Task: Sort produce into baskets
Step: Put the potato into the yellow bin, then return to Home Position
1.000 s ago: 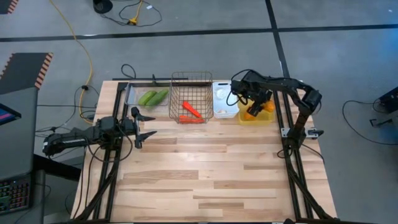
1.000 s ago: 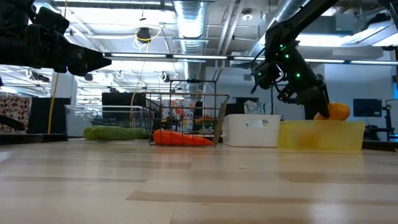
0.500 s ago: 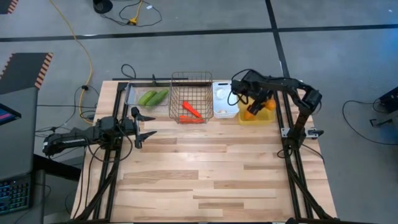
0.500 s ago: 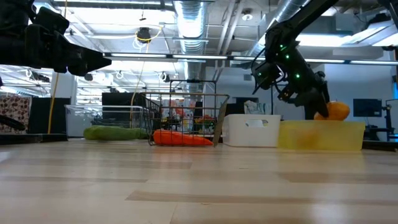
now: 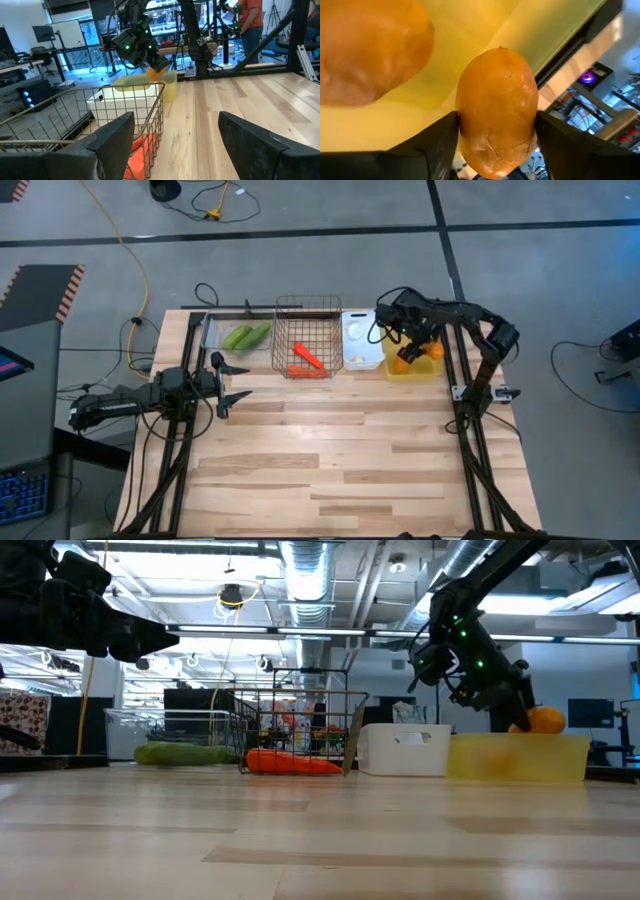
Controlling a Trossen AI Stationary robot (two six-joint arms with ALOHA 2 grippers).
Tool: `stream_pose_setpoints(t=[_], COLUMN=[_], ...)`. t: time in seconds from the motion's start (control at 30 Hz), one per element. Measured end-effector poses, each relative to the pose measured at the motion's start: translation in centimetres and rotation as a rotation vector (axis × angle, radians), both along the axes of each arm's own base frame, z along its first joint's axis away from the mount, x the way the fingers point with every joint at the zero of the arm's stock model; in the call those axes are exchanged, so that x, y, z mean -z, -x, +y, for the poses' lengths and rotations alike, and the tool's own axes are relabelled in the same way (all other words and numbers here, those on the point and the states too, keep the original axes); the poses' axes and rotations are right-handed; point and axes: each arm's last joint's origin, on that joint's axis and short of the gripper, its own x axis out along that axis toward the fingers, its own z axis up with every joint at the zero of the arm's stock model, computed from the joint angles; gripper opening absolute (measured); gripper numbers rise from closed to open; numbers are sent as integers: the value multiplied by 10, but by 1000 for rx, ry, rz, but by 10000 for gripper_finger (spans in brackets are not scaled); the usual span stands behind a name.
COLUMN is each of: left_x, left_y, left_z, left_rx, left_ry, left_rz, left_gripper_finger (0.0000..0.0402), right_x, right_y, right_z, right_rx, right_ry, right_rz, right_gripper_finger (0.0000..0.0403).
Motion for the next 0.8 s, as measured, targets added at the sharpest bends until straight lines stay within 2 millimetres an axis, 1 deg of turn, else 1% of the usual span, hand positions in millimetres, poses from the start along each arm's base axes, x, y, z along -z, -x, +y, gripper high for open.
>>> stream_pose_setpoints(t=[0.07,0.17,0.27,0.4,0.53,0.67,0.73,0.8], left_x=[0,0,0,0,0,0,0,0], left_y=[0,0,0,0,0,0,0,0], left_z=[0,0,0,0,0,0,0,0], left_rx=[0,0,0,0,0,0,0,0], left_ry=[0,0,0,0,0,0,0,0], left_rz=[0,0,0,0,0,0,0,0], left_gripper_finger=[277,277,277,277,277,277,277,277], right_x=[-1,-9,-24,-51,-84,-117,-126,-129], right_y=[2,6,11,20,28,39,46,53], right_z=[-1,-2,-1,9,30,60,77,94], right_rx=[13,40,54,62,43,41,7,-33], right_ry=[-30,-21,36,101,165,298,354,397], right_rz=[-23,-87,-170,-326,-534,-756,-879,-994], right_gripper_finger=[302,332,363,394,394,381,374,366])
